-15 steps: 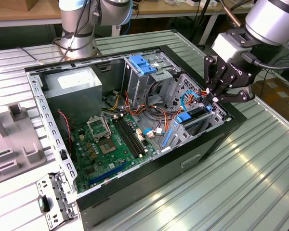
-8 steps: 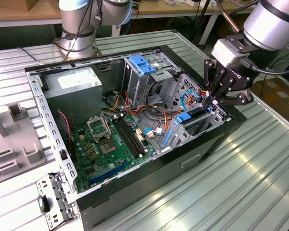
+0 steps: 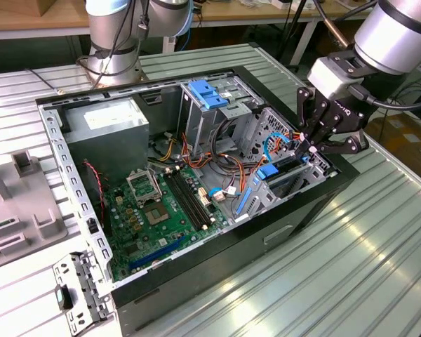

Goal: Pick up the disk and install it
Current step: 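Insert the first disk wire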

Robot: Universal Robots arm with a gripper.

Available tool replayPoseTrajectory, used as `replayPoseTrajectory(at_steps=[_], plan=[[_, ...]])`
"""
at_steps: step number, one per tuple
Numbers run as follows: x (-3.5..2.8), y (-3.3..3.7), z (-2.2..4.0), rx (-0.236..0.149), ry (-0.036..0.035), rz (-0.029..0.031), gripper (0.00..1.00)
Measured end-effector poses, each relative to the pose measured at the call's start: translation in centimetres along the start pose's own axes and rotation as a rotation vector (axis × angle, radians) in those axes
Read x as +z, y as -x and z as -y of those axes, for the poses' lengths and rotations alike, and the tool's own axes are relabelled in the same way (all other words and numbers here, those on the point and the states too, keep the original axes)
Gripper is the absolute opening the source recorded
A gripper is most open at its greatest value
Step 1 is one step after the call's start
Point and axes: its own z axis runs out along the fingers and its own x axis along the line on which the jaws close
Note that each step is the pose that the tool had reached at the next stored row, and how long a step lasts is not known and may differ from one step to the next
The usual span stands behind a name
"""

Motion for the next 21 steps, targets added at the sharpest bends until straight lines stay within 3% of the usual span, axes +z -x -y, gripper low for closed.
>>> replayPoseTrajectory(at_steps=[7,12,14,17,21], plan=[[0.02,0.01,0.06,-0.007,0.0005,0.0001,0.11],[0.02,0.04,0.98,-0.038,0.0048,-0.0005,0.11],[0.01,0.08,1.67,-0.074,0.0093,-0.0009,0.11],[0.02,0.13,2.14,-0.107,0.0130,-0.0009,0.11],[0.06,0.26,2.29,-0.159,0.0175,-0.0017,0.11]])
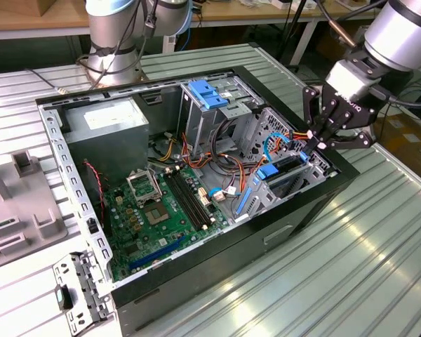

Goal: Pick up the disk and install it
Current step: 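Insert the first disk wire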

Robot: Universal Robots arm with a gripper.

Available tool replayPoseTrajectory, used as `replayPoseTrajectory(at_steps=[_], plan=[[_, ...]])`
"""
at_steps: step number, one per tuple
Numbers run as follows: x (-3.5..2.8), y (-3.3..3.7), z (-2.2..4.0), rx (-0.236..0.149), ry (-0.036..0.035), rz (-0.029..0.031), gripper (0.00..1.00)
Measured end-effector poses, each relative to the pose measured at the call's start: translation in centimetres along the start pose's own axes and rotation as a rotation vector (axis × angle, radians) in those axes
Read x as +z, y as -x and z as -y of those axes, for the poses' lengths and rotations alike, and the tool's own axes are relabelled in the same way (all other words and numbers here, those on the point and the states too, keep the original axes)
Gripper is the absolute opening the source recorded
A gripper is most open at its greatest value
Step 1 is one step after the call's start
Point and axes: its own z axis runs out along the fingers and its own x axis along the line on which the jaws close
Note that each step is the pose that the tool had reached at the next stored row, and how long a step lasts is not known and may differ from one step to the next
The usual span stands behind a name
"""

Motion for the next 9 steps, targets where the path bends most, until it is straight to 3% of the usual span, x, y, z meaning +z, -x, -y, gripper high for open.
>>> replayPoseTrajectory(at_steps=[4,9], plan=[[0.00,0.01,0.00,-0.059,0.0047,-0.0011,0.11],[-0.01,0.01,0.00,-0.088,0.0069,-0.0014,0.11]])
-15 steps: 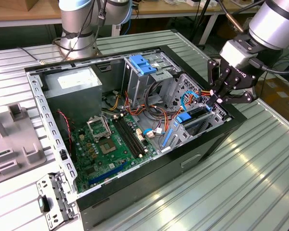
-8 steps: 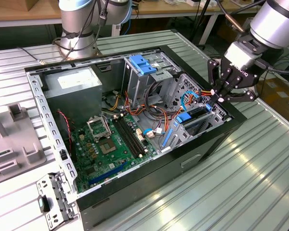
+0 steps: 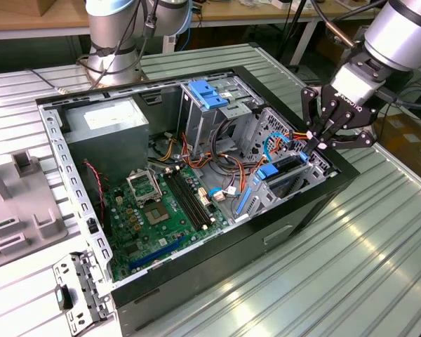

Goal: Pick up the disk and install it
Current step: 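Insert the first disk wire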

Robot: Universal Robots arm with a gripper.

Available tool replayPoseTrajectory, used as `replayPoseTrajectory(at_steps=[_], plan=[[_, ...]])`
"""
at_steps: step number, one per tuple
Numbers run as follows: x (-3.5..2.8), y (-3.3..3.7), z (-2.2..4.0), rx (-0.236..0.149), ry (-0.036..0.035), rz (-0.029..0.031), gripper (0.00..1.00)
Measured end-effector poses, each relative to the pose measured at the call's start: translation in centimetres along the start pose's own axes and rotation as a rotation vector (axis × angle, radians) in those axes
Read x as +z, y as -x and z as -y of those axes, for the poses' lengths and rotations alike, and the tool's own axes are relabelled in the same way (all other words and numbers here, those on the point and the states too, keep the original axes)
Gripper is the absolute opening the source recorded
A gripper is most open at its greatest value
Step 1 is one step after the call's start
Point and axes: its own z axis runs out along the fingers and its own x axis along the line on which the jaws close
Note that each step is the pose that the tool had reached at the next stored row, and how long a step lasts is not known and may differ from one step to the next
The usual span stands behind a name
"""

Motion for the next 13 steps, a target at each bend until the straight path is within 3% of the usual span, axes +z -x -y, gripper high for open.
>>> replayPoseTrajectory(at_steps=[13], plan=[[0.00,0.00,0.00,-0.079,0.0059,0.0001,0.11]])
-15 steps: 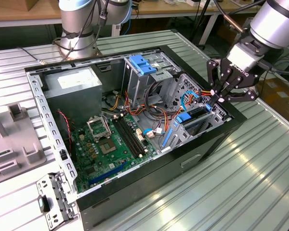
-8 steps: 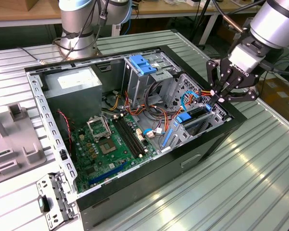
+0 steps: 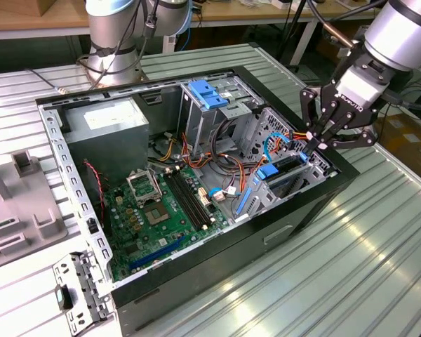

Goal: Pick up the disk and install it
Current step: 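Insert the first disk wire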

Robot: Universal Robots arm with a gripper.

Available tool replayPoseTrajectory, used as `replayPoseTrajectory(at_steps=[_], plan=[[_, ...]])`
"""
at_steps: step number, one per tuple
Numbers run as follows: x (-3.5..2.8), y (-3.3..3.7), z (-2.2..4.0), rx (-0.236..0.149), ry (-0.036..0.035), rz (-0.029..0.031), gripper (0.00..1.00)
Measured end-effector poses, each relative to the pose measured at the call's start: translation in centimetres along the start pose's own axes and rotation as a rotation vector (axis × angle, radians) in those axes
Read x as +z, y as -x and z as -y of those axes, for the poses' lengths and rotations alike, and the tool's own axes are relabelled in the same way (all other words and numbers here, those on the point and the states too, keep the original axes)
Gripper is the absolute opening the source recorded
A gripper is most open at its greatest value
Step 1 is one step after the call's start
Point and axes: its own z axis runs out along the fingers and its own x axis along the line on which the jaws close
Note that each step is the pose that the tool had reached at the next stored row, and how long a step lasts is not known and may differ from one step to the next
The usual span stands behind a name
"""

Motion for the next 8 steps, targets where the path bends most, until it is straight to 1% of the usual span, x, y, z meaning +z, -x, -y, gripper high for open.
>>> replayPoseTrajectory(at_steps=[6,8], plan=[[0.00,0.00,0.00,-0.036,0.0026,0.0002,0.11],[0.01,0.00,0.00,-0.058,0.0042,0.0003,0.11]])
